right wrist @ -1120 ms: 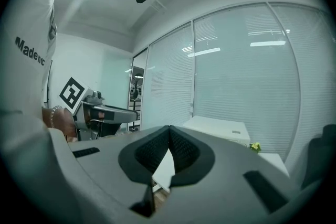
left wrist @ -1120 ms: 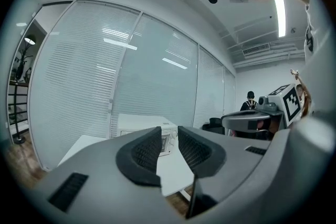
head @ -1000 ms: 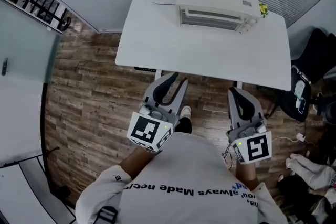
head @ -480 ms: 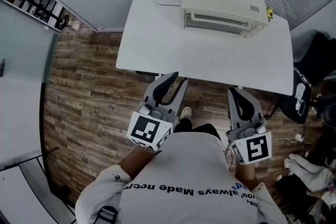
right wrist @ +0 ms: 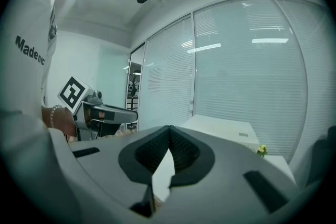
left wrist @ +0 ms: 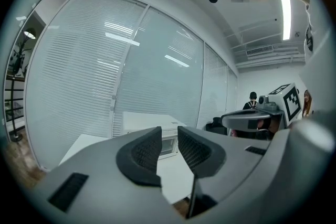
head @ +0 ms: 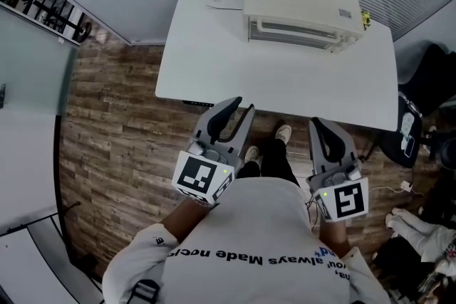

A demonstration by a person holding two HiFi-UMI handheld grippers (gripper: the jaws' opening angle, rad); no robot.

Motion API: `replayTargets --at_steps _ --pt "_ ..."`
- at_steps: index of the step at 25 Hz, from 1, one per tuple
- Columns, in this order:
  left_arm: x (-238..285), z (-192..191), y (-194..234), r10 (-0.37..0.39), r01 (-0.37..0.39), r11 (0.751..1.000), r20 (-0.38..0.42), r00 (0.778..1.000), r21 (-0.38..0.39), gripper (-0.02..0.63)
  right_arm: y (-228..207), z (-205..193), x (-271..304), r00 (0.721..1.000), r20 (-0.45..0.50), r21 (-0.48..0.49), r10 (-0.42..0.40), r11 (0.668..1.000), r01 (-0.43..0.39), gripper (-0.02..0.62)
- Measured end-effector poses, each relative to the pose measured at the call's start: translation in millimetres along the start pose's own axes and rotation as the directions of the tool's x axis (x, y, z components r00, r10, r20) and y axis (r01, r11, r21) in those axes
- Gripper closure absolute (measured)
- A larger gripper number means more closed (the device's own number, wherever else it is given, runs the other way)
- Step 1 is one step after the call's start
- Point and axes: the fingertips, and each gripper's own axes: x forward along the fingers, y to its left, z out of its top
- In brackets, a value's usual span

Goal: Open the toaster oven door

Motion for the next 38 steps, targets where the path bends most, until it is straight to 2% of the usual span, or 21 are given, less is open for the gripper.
replayTargets --at_steps 14,38 --pt "47 13 5 0.007 -0.007 1.0 0.012 1.0 0.014 0.494 -46 8 23 0.999 0.032 0.001 0.003 1.0 -0.003 0.588" --pt "182 36 10 0.072 -0.072 0.997 0.0 0.997 0.036 0.511 -182 18 76 0.997 0.064 0.01 0.046 0.999 -0.047 0.588"
